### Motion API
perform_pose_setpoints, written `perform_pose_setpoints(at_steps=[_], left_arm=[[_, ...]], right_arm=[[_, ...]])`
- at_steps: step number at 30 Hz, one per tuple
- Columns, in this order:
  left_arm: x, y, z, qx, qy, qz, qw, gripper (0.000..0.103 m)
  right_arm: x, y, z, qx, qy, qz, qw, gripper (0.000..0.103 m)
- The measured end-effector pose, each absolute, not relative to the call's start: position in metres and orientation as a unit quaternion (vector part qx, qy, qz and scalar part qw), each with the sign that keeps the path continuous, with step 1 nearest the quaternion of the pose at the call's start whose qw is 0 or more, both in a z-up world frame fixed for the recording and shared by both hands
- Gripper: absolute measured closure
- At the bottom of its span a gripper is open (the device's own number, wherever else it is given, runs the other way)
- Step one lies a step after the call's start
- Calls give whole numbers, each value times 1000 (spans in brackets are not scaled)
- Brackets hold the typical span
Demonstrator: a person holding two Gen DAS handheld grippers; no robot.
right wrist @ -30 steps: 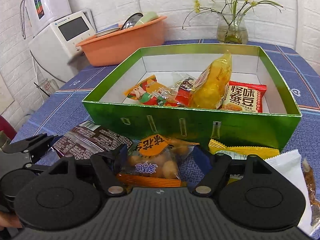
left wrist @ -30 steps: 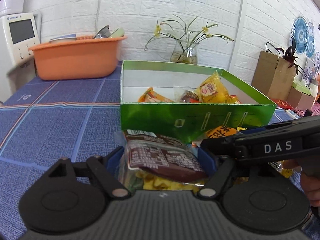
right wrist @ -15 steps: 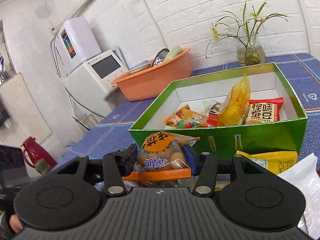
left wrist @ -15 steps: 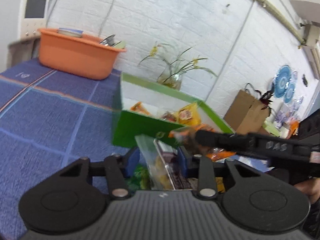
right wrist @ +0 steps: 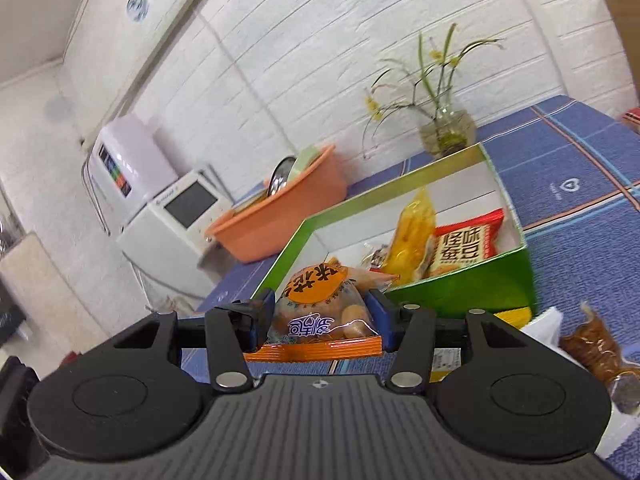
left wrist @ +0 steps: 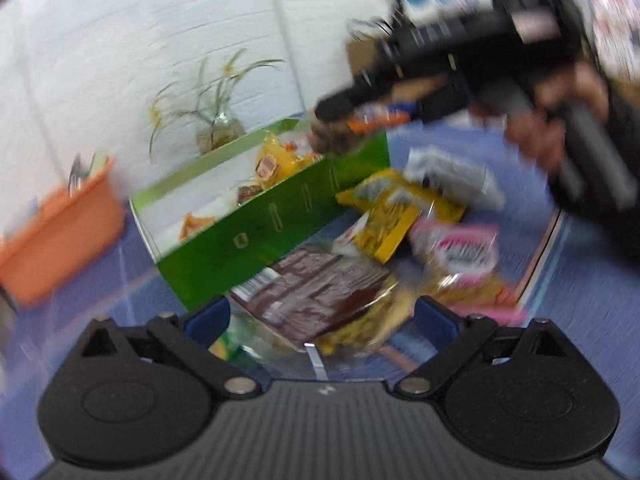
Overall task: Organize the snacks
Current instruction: 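Lift the brown cake with the left gripper while the right lifts the peanut packet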
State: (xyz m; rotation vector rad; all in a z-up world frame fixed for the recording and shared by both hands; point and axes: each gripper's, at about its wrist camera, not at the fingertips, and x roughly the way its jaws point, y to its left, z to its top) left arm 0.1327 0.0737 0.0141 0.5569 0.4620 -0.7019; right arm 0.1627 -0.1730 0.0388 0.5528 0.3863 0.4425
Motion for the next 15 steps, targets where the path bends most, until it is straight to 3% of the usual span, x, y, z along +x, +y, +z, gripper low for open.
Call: perform_pose_setpoints(at_steps=[3, 8, 10, 15], left_arm=[[148, 65, 15, 362, 206, -354, 837, 7], [184, 53, 11, 399, 261, -450, 755, 7], [196, 43, 4, 403, 290, -465, 733, 0], [212, 45, 2, 344, 328, -466, 747, 1]], right_arm=[[164, -179, 35, 289, 191, 220, 912, 17], [168, -179, 28, 305, 207, 224, 902, 17], [170, -180, 26, 309, 212, 221, 900, 17], [172, -187, 23, 314, 216, 211, 900, 17]])
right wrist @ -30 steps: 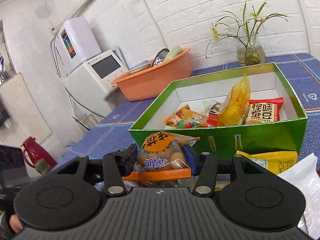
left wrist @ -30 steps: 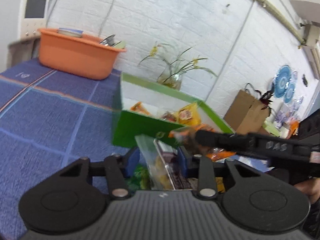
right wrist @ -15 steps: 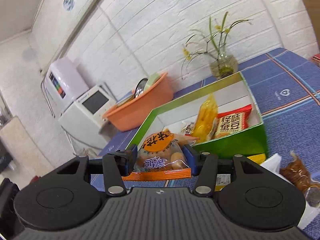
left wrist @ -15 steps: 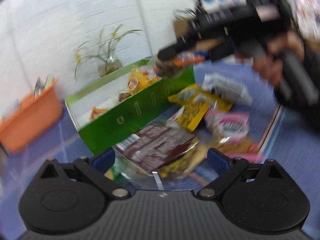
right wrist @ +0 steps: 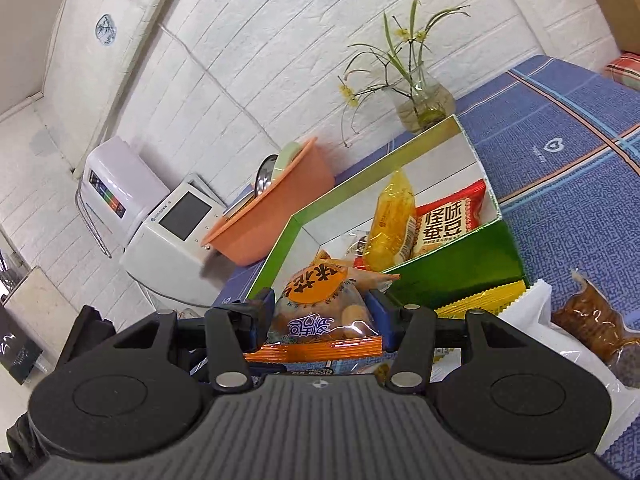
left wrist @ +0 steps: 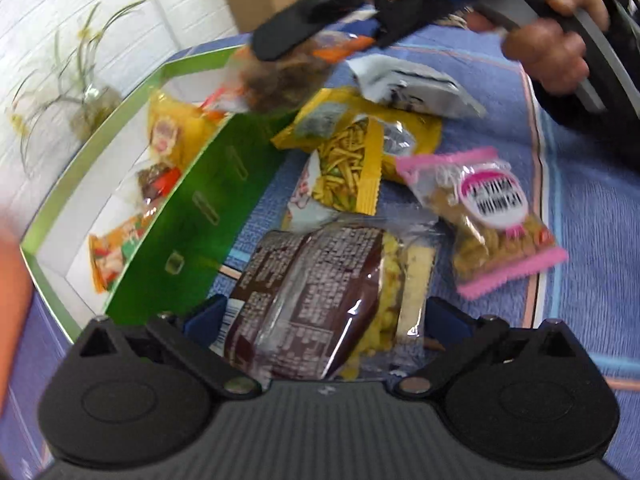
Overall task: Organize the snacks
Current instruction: 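Lift the brown cake with the left gripper while the right lifts the peanut packet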
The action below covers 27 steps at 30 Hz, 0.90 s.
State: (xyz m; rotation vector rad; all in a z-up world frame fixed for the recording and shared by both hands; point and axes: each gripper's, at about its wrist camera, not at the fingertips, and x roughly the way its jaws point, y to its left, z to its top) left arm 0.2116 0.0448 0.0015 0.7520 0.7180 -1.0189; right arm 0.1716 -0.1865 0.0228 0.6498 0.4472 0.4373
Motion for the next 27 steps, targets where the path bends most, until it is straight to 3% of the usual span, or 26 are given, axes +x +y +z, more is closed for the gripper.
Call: perform_pose_setpoints(at_steps=[4, 7, 14, 19, 27], left_arm=[[202, 61, 3, 286, 334, -467, 767, 6], [199, 79, 9, 210, 361, -497, 761, 5], [183, 86, 10, 138, 391, -494, 764, 0], [188, 52, -2, 192, 434, -365, 801, 0], [176, 38, 4, 185, 427, -323, 824, 0]], right_arm=[[173, -191, 20, 322, 220, 207, 897, 16], [174, -191, 18, 331, 225, 214, 891, 16], [175, -184, 19, 335, 233, 236, 882, 16], [175, -186, 18, 341, 232, 231, 881, 15], [171, -193, 20, 356, 215, 234, 879, 16]])
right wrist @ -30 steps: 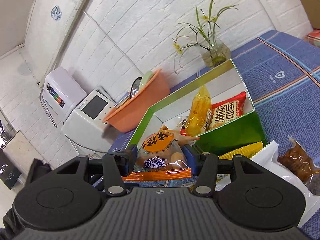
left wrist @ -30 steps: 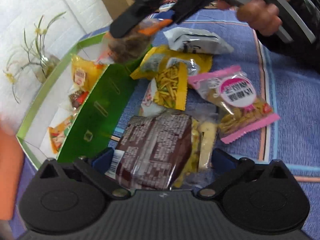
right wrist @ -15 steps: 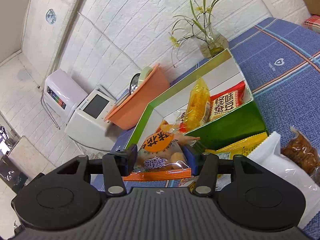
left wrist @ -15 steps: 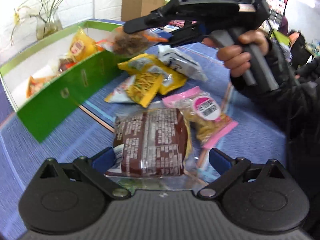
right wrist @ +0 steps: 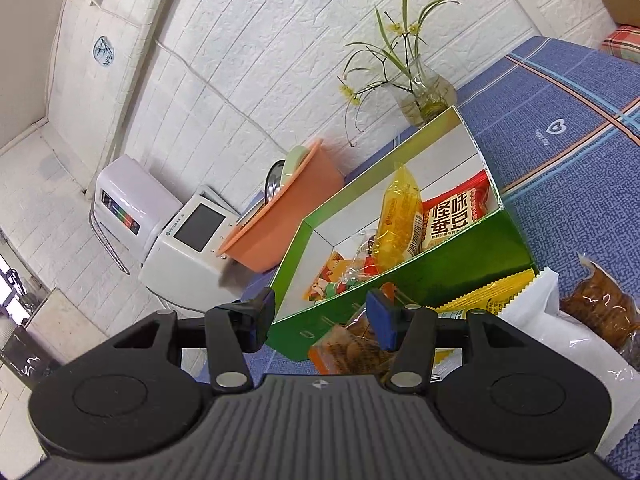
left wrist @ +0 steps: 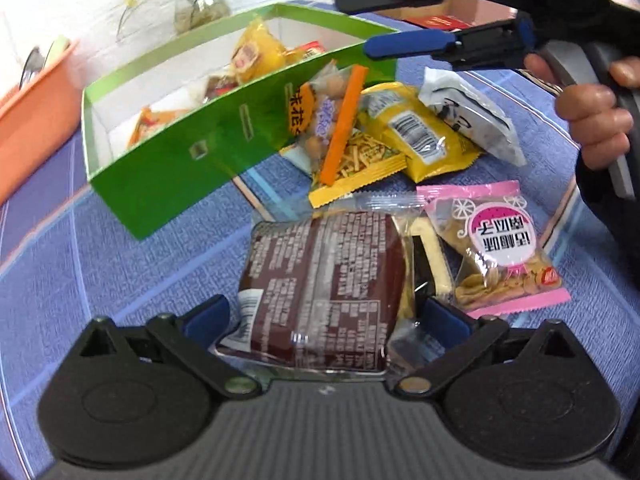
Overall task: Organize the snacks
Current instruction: 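Lift the brown cake with the left gripper while the right lifts the peanut packet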
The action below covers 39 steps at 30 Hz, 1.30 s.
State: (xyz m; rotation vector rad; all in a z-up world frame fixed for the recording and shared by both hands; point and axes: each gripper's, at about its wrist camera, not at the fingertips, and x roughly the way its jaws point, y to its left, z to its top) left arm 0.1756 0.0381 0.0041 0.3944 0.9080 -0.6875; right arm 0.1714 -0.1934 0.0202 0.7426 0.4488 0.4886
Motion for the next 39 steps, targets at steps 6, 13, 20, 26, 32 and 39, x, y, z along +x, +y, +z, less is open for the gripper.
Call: perform_pose_setpoints(at_steps=[6, 13, 20, 26, 32, 39], left_arm=[[198, 60, 5, 87, 466, -333, 815, 0], [212, 68, 9, 47, 480, -349, 803, 0], [186, 46, 4, 144, 429, -352, 819, 0], [172, 73, 5, 82, 399, -333, 850, 7], [158, 99, 4, 19, 387, -316, 866, 24], [132, 110, 5, -33, 340, -296, 892, 26]], right_arm=[[171, -187, 21, 334, 225, 229, 887, 15], [194, -167, 13, 309, 312, 194, 877, 6], [207, -141, 9, 222, 316, 166, 907, 11], [196, -137, 9, 180, 289, 167, 925, 27], [165, -147, 19, 217, 245, 192, 925, 27], [121, -166, 28, 273, 201, 208, 918, 27]])
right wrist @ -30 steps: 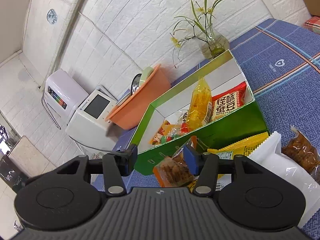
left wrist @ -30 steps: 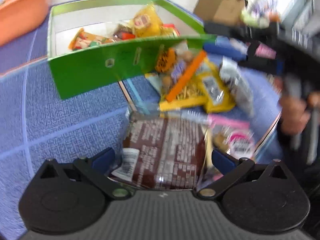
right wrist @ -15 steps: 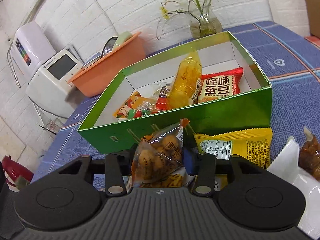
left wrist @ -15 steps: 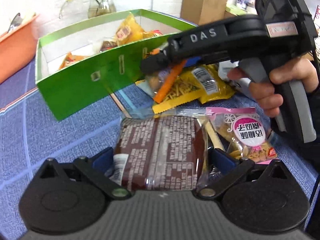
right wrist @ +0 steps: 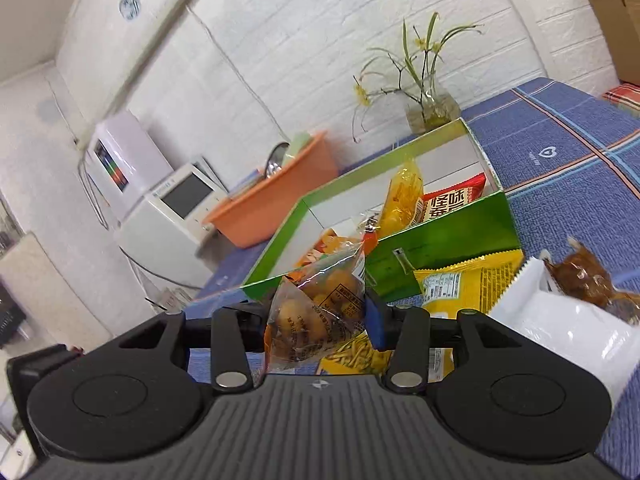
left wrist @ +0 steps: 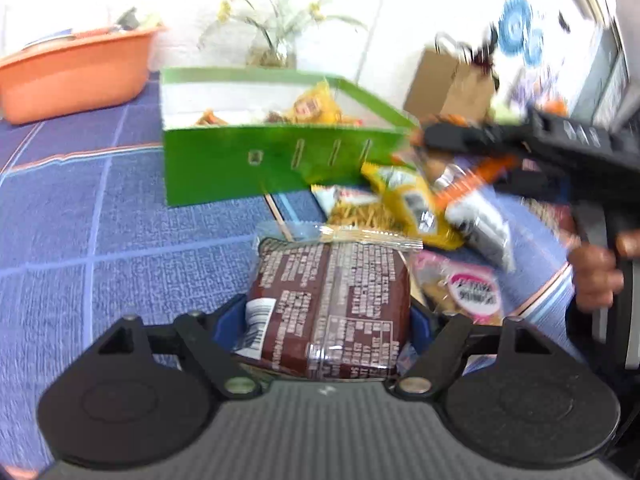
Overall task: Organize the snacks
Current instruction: 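Lift the brown cake with the left gripper while the right lifts the peanut packet, then lower the brown cake into the green box with the left gripper while the right lowers the peanut packet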
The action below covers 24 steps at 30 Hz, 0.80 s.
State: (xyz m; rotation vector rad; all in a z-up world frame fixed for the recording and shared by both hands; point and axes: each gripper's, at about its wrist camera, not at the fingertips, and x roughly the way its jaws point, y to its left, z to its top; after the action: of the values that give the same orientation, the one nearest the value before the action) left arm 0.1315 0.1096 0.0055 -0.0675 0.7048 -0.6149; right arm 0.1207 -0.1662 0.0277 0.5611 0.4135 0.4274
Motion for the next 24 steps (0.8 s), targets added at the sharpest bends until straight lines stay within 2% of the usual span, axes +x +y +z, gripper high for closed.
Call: perform_pose_setpoints(at_steps=[5, 11, 17, 24], left_arm=[[116, 130, 16, -107, 288, -268, 913, 26], [106, 136, 44, -84, 249, -230, 937, 26], [121, 125, 87, -70, 181, -224, 955, 26], [176, 82, 131, -74, 112, -236, 962, 26]], right_arm=[[106, -170, 20, 291, 217, 223, 904, 27], [105, -162, 14, 300, 234, 264, 886, 27], [101, -184, 39, 303, 168, 258, 902, 27], [126, -221, 87, 299, 79, 195, 931, 27]])
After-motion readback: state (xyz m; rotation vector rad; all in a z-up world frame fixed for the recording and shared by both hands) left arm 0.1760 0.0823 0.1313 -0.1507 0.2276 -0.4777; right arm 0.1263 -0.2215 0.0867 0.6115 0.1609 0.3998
